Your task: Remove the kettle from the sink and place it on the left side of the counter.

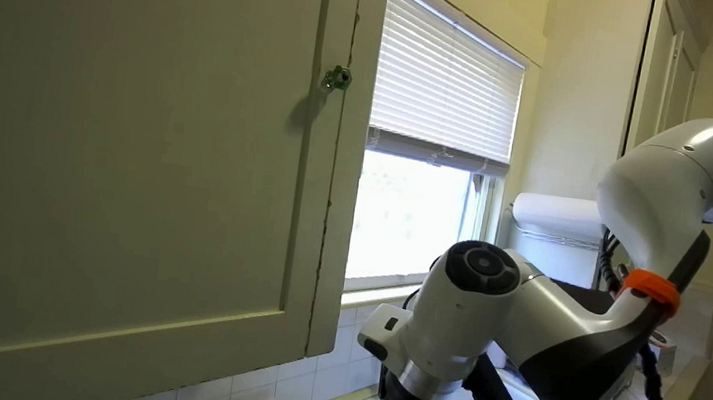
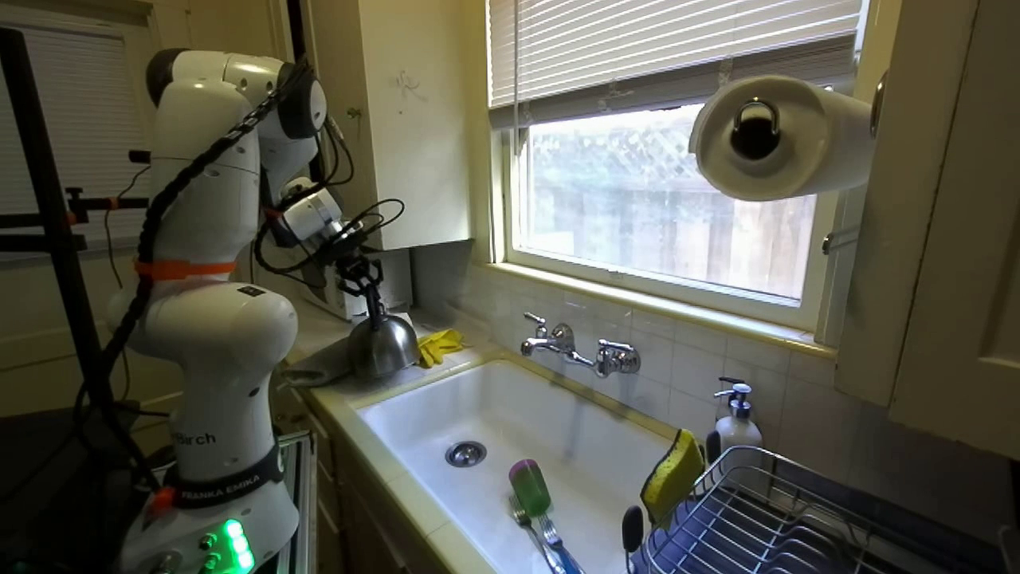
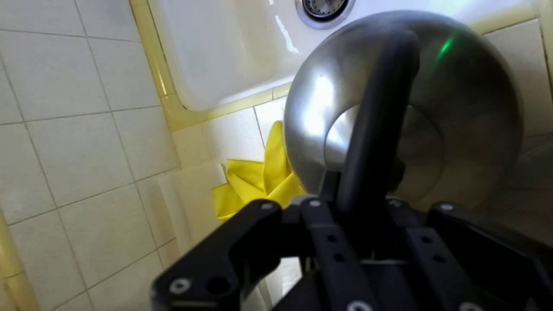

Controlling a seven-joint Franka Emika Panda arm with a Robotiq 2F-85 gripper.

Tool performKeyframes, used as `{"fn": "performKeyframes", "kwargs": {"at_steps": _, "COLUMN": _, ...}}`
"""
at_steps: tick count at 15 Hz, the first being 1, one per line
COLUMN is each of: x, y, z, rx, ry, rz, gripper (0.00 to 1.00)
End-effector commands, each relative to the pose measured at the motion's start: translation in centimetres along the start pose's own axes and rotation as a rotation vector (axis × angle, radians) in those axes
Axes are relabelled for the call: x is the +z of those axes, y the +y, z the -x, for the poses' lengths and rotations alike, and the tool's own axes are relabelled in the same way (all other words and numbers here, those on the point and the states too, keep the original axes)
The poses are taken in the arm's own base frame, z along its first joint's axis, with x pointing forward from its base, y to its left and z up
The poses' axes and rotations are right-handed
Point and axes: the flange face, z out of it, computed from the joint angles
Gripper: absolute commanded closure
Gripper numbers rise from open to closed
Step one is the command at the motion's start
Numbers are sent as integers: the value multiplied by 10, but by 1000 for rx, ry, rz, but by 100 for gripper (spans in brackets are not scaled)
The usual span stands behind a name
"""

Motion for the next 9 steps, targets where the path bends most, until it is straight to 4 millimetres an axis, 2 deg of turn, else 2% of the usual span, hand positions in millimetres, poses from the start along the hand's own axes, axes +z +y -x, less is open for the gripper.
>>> {"fn": "performKeyframes", "kwargs": {"at_steps": 1, "x": -31, "y": -5, "z": 6, "rx": 71, "ry": 23, "rz": 108, "gripper": 97}}
{"fn": "performKeyframes", "kwargs": {"at_steps": 3, "x": -30, "y": -6, "z": 6, "rx": 95, "ry": 28, "rz": 119, "gripper": 97}}
{"fn": "performKeyframes", "kwargs": {"at_steps": 9, "x": 5, "y": 1, "z": 0, "rx": 113, "ry": 46, "rz": 60, "gripper": 97}}
